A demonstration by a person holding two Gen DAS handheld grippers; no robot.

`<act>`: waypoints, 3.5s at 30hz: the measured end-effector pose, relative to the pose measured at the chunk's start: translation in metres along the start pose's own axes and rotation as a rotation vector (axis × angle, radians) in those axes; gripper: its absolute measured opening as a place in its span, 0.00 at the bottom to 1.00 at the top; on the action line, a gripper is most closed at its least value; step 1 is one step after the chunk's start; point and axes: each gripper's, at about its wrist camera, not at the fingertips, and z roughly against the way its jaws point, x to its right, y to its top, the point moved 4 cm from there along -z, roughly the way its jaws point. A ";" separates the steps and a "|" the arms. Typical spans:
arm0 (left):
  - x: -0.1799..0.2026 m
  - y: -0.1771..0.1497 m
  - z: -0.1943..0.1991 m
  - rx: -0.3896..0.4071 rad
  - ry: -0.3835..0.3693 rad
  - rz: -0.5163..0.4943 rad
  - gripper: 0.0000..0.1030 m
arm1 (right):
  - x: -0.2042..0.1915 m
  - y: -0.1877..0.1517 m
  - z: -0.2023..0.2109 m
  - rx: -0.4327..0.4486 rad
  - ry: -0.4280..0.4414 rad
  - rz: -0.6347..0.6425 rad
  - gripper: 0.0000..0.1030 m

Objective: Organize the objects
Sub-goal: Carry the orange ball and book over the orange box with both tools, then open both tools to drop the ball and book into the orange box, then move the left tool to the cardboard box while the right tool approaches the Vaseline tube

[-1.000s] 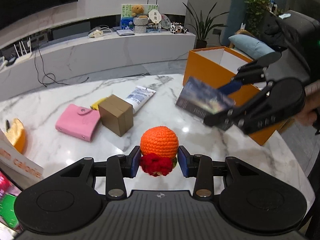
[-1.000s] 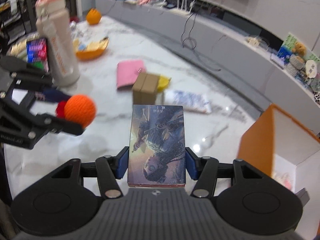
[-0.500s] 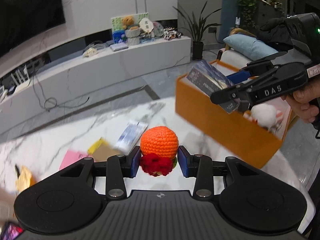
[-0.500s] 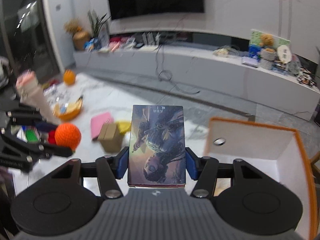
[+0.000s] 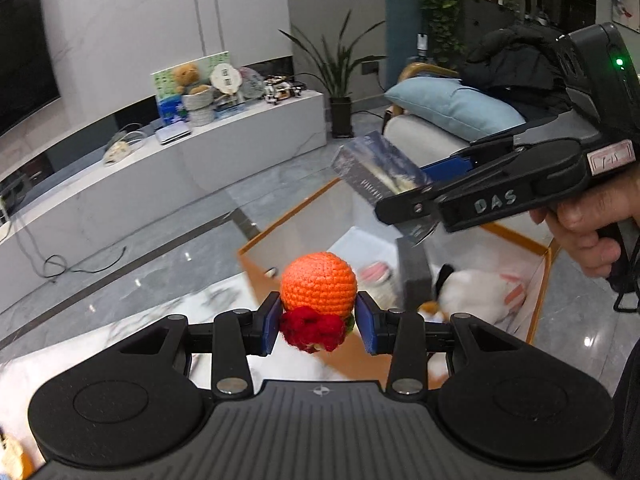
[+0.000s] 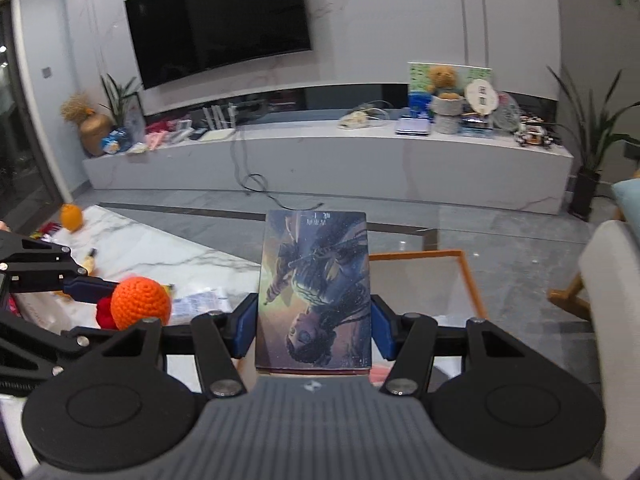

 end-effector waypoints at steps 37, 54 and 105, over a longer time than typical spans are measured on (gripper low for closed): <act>0.040 0.014 -0.138 -0.213 0.167 -0.003 0.45 | 0.052 -0.035 -0.098 -0.218 -0.174 -0.068 0.57; 0.035 0.024 -0.110 -0.145 0.172 0.025 0.82 | 0.046 -0.020 -0.080 -0.148 -0.187 -0.058 0.66; -0.083 -0.167 0.058 -0.094 0.257 0.161 0.86 | -0.153 -0.110 -0.018 -0.172 0.101 0.194 0.68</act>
